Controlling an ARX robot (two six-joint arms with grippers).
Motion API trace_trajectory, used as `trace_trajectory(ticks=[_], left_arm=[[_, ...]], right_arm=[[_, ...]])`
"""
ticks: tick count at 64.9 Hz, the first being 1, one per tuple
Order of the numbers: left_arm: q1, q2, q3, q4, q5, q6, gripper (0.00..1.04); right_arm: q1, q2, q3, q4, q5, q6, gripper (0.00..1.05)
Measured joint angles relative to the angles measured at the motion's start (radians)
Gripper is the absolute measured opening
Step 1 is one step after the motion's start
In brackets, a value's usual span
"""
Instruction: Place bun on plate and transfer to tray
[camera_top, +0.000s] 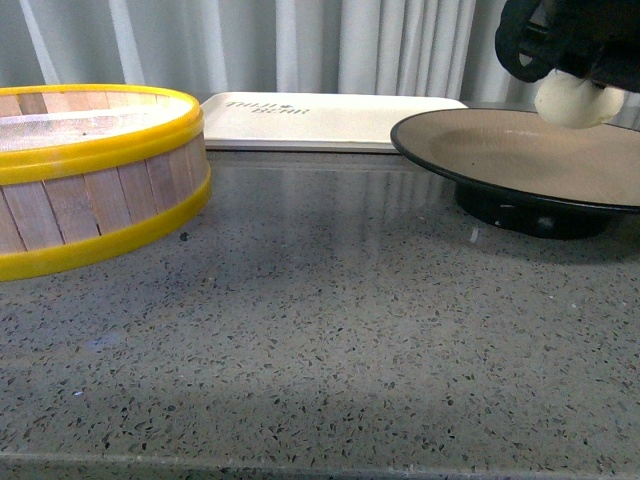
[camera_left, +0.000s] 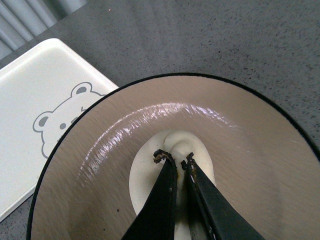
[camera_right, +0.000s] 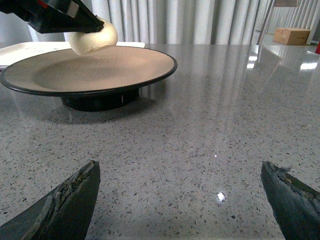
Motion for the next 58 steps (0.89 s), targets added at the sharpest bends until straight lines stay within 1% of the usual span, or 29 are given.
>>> trace_trajectory(ticks=[15,58], left_arm=[[0.002,0.076,0.081,-0.052,-0.019,0.045,0.04],[0.019,0.086,0.079,-0.116,-0.027,0.090,0.04]], right_arm=[[0.000,0.000,0.000,0.000,0.000,0.000,0.96],[0.000,0.000,0.000,0.000,0.000,0.000,0.96]])
